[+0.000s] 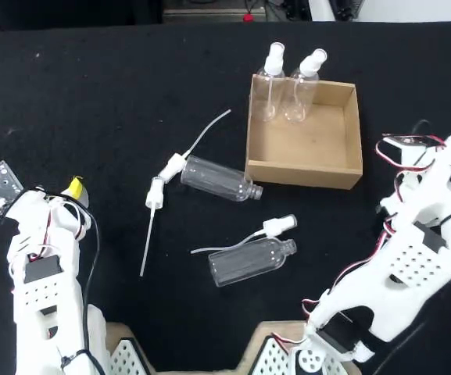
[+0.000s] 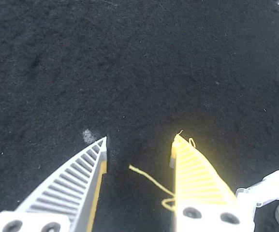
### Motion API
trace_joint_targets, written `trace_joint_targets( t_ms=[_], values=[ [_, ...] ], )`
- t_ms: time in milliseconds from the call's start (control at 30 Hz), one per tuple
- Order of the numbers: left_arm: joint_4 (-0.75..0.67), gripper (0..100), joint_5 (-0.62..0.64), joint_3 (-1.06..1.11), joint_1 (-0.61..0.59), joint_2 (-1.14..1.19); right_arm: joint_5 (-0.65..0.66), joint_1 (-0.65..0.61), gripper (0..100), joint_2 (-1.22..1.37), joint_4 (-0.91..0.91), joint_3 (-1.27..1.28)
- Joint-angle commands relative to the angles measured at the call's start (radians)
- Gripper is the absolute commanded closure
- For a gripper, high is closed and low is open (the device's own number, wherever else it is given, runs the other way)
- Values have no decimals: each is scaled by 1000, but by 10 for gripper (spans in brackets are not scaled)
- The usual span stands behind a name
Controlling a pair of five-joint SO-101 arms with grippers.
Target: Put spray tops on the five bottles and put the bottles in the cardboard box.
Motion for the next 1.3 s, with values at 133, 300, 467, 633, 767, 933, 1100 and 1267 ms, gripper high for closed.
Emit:
trace_joint_targets(
  t_ms=[133,300,467,633,767,933,1100,1267],
  values=[
    [-23,791,6,-36,2,-6,-9,52,670,-10,107,-124],
    [-23,791,6,-36,2,-6,-9,55,681,-10,109,-133],
    [-23,791,6,-36,2,-6,11,57,693,-5,104,-96],
    [-23,791,6,-36,2,-6,63,77,696,-5,103,-42],
    [-23,791,6,-36,2,-6,57,97,726,-5,55,-10],
    [-23,791,6,-36,2,-6,-21,129,855,-13,23,-36],
    [-23,791,6,-36,2,-6,-109,140,895,-13,107,-232],
    [-23,791,6,-36,2,-6,-262,124,897,-56,118,-375]
  ],
)
